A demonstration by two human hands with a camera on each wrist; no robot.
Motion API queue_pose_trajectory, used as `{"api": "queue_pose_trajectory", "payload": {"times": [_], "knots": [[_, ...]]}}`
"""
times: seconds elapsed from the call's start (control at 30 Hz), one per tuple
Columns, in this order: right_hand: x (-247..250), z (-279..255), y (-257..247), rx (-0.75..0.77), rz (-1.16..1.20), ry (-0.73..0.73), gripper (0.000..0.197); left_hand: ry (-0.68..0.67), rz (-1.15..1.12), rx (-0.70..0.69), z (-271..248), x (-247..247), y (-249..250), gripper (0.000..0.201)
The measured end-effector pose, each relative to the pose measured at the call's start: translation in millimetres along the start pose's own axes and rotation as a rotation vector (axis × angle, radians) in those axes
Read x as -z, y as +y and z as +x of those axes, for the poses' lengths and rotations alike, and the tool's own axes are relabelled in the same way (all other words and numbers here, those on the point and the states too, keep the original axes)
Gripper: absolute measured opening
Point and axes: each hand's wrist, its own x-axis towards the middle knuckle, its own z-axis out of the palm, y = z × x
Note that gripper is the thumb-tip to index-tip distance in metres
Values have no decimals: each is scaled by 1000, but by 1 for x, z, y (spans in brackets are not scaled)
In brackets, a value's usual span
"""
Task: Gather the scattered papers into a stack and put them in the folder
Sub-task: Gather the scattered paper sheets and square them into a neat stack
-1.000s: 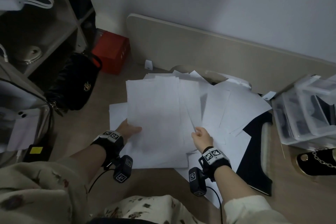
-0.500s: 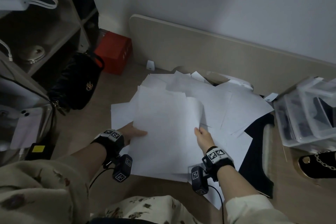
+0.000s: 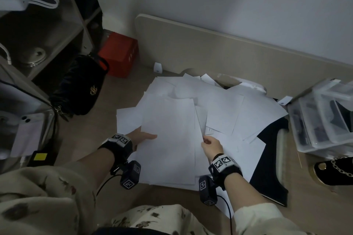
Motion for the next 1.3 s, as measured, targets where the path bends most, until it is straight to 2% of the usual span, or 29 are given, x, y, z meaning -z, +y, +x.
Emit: {"api": "queue_pose_trajectory", "payload": {"times": [0.07, 0.13, 0.2, 0.3, 0.37, 0.5, 0.63, 0.67, 0.7, 0.77, 0.8, 0.87, 0.93, 1.0, 1.03, 1.07, 1.1, 1.17, 1.2, 1.3], "knots": [[-2, -1, -1, 5, 82, -27, 27, -4, 13, -11, 1, -1, 0, 28], [-1, -1, 0, 2, 139, -55, 32, -27, 37, -32, 2, -4, 0, 42], [0, 0, 6, -5, 174, -73, 28, -20, 72, -54, 4, -7, -1, 54], [1, 0, 9, -4, 209, -98, 24, 107, 169, -147, 7, -13, -2, 55], [3, -6, 5, -17, 206, -74, 27, 180, 207, -215, 7, -13, -2, 49], [6, -14, 3, -54, 279, 42, 50, 89, 111, -283, -3, -16, 5, 27], [16, -15, -1, -79, 479, 33, 74, -28, 73, -325, -16, -21, 20, 30], [19, -14, -3, -56, 517, 37, 71, -42, 79, -332, -18, -21, 22, 29], [24, -18, -7, -31, 538, 48, 59, -51, 87, -342, -19, -21, 24, 29], [32, -27, -17, 42, 531, 54, 23, -40, 96, -367, -22, -22, 27, 27], [34, -30, -21, 79, 511, 63, 12, -22, 94, -387, -24, -23, 28, 25], [38, -45, -36, 158, 490, 124, 20, 23, 83, -450, -28, -27, 30, 26], [41, -58, -51, 240, 500, 226, 13, 73, 53, -527, -32, -30, 33, 24], [44, -69, -64, 293, 543, 282, 19, 111, 0, -596, -36, -31, 39, 23], [45, -71, -68, 329, 585, 288, 20, 120, -31, -625, -38, -32, 42, 22], [46, -74, -72, 344, 606, 294, 33, 121, -55, -651, -41, -33, 46, 25], [46, -75, -73, 350, 633, 274, 36, 111, -72, -673, -44, -33, 50, 29], [45, -75, -75, 344, 688, 190, 12, 83, -86, -698, -49, -34, 55, 34], [44, -76, -77, 335, 702, 168, 12, 87, -104, -693, -50, -34, 57, 35], [46, -73, -78, 337, 698, 157, 31, 133, -197, -684, -53, -35, 63, 47]]}}
